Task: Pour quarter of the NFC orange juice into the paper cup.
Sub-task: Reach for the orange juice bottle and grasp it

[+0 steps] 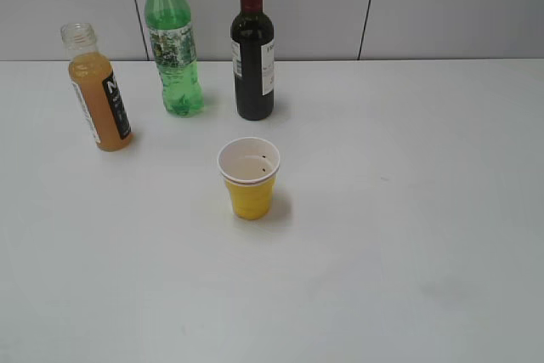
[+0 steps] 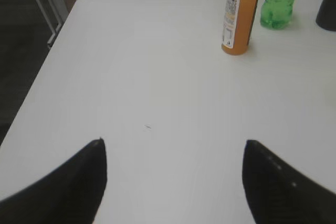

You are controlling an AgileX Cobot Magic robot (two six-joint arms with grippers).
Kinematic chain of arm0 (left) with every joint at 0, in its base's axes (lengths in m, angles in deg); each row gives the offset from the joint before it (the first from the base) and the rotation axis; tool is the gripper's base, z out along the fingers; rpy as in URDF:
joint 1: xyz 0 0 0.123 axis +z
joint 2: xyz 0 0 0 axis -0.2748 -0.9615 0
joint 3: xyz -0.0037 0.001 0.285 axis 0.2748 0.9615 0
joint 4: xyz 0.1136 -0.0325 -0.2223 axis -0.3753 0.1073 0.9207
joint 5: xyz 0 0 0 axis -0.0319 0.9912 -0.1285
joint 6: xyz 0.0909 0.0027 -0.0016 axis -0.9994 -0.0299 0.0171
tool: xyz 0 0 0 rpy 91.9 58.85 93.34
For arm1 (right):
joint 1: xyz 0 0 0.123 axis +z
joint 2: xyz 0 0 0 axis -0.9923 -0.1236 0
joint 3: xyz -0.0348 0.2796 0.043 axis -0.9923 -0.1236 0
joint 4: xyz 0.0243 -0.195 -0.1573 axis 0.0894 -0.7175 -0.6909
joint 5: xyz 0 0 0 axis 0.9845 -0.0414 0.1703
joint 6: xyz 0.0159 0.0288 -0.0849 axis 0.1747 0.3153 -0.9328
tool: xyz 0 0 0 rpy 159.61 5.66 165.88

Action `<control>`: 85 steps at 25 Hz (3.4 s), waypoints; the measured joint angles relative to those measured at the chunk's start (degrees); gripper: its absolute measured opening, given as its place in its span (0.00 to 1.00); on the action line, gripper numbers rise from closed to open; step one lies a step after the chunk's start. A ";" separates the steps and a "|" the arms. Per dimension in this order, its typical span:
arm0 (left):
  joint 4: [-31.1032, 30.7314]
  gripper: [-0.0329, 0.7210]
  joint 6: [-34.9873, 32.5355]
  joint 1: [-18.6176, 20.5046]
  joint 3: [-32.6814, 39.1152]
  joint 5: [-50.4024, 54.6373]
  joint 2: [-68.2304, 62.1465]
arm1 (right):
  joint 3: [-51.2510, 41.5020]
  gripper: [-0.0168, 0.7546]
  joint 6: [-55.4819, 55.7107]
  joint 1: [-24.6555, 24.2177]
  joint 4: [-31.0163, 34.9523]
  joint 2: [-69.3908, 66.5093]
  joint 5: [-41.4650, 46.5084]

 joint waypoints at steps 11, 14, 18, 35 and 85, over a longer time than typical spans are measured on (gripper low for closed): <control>-0.03 0.84 -0.77 0.00 0.99 -19.17 -4.41 | 0.00 0.79 0.06 0.00 0.00 0.00 0.00; -0.03 0.85 -1.14 0.00 1.28 -26.40 -10.16 | 0.00 0.79 0.06 0.00 0.00 0.00 0.00; -0.03 0.85 -1.25 0.00 1.44 -39.12 -18.58 | 0.00 0.79 0.06 0.00 0.00 0.00 0.00; 2.79 0.84 1.63 0.00 1.44 -79.60 -56.69 | 0.00 0.79 0.06 0.00 0.00 0.00 0.00; -14.81 0.92 9.07 -0.05 -10.06 -123.77 -121.68 | 0.00 0.79 0.06 0.00 0.00 0.00 0.00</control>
